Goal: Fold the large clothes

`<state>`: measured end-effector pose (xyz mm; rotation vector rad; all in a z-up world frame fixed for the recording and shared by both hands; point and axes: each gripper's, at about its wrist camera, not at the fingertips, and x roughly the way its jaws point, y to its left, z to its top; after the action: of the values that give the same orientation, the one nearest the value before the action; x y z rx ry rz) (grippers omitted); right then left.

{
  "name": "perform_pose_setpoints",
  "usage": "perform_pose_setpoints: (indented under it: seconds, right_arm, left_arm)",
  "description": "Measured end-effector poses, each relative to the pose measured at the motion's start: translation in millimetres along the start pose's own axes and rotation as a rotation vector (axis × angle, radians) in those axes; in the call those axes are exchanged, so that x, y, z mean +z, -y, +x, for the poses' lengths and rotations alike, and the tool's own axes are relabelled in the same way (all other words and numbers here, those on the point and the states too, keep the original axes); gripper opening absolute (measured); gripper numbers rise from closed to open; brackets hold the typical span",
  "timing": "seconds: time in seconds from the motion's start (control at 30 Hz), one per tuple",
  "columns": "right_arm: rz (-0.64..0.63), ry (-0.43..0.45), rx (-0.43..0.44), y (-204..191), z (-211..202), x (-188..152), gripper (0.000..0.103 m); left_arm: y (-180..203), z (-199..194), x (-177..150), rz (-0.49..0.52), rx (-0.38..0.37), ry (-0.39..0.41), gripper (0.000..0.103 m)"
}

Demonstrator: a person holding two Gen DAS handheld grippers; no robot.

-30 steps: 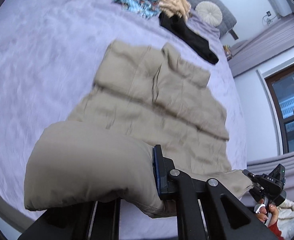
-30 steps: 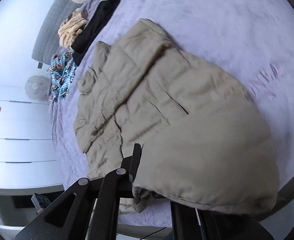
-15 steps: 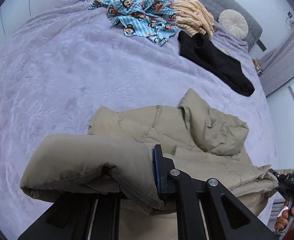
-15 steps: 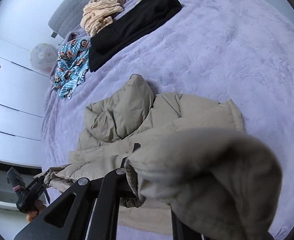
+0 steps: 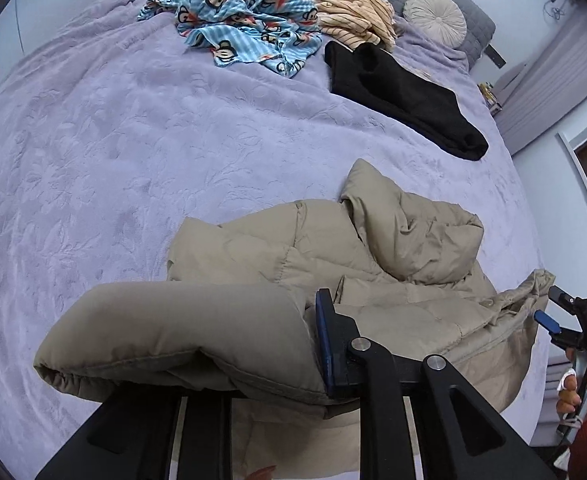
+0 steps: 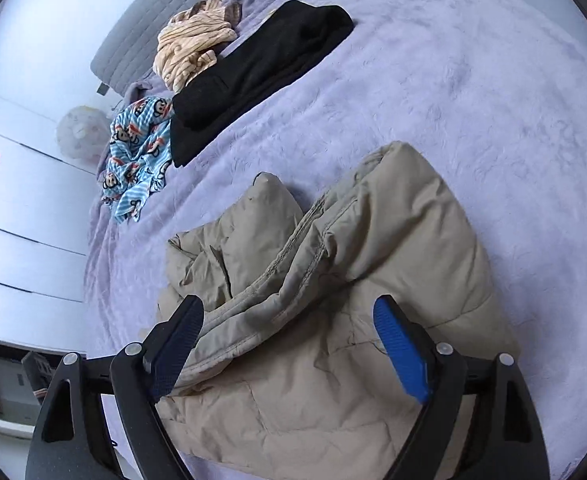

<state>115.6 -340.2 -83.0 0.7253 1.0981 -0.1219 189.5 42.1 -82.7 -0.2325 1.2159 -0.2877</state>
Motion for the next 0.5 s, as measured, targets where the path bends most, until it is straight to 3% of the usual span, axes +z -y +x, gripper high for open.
perform_pose_setpoints:
  seconds: [0.03, 0.1, 0.17, 0.2, 0.3, 0.4, 0.5]
  right_arm:
    - [-0.016, -0.002, -0.017, 0.1, -2.3, -2.6, 0.083]
    - [-0.046, -0.028, -0.052, 2.0, 1.1, -6.0, 0.058]
    - [-0.066, -0.068, -0.077, 4.7, 11.9, -7.2, 0.054]
    - [-0.064, -0.082, -0.084, 7.4, 18.6, -8.4, 0.053]
    - [-0.013, -0.116, -0.073, 23.6, 35.1, -10.5, 0.054]
    - [0.036, -0.131, -0.049, 31.5, 43.3, -13.4, 0.054]
    - [-0.01, -0.13, -0.062, 24.7, 41.5, -15.1, 0.054]
  left_arm:
    - [-0.6, -0.2, -0.2, -0.002, -0.001, -0.005, 0.022]
    - [-4.0, 0.9, 1.3, -0.018, -0.007, -0.018, 0.022]
    - [-7.2, 4.4, 3.1, -0.021, -0.037, -0.022, 0.023]
    - [-6.8, 7.6, 3.0, -0.002, -0.04, -0.019, 0.031]
    - [-2.9, 19.3, 0.0, 0.036, 0.017, -0.044, 0.103]
    - [0.9, 21.2, -3.2, 0.065, 0.069, -0.034, 0.103]
    - [2.6, 9.8, -3.2, 0.067, 0.105, 0.034, 0.103]
